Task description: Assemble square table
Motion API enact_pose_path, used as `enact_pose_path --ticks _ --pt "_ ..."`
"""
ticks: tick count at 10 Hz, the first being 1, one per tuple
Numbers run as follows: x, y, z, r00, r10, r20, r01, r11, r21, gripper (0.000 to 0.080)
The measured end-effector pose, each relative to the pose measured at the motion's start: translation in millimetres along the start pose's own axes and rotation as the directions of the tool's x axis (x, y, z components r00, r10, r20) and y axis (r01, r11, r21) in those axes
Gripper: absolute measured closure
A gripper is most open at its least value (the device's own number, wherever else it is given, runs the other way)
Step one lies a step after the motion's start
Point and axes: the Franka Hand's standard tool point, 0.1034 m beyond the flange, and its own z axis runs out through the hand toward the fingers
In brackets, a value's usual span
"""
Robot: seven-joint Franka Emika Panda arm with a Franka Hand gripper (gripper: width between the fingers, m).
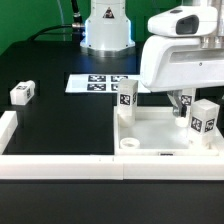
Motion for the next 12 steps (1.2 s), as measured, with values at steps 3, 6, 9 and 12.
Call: enact_pose_path --ticks 3,6,9,12 --pt "-0.3 1.0 0.3 1.000 -0.012 0.001 0.012 1.000 0.000 0.0366" --pt "-0.4 1.1 0.4 1.000 -0.012 0.001 0.012 1.000 0.000 0.0509" --pt "-0.4 0.3 0.4 0.995 0.095 0.001 -0.095 0.995 0.001 0.0509" --pt "-0.9 -1.4 0.9 0.907 0.422 0.005 -0.422 0.906 0.011 0.0509"
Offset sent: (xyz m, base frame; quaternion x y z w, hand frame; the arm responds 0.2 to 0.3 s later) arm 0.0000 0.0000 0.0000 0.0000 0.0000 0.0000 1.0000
